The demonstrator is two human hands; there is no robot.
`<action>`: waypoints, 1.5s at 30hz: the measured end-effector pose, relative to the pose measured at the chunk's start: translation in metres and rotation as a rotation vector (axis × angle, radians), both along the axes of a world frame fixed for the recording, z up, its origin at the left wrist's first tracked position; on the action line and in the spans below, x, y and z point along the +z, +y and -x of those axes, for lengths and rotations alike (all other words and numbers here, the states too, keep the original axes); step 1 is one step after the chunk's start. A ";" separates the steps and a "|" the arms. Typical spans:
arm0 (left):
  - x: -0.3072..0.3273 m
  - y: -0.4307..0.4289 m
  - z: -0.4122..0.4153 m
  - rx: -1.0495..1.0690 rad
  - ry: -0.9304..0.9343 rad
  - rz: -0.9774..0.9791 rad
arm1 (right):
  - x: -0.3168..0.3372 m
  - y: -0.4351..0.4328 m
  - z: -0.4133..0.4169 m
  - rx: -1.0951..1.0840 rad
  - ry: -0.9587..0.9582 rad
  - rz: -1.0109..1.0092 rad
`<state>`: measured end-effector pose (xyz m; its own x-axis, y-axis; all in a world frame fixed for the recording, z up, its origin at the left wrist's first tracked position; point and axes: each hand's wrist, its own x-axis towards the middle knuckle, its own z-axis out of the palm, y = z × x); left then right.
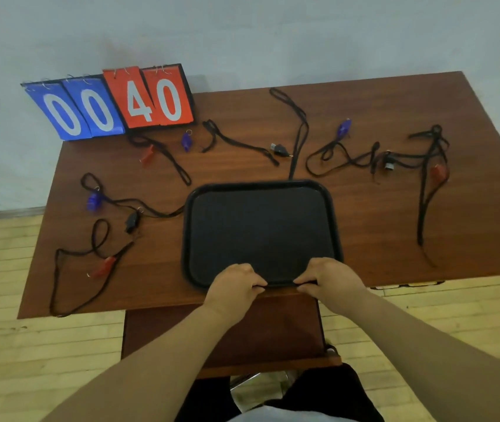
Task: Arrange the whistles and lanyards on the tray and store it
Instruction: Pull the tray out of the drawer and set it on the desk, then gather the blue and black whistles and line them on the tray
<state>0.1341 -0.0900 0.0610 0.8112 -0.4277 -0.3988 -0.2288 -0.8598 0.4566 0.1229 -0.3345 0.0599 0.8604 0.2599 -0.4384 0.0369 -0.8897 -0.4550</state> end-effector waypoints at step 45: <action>-0.010 0.096 -0.307 0.458 -0.357 -0.100 | -0.006 0.033 -0.283 -0.284 -0.332 0.122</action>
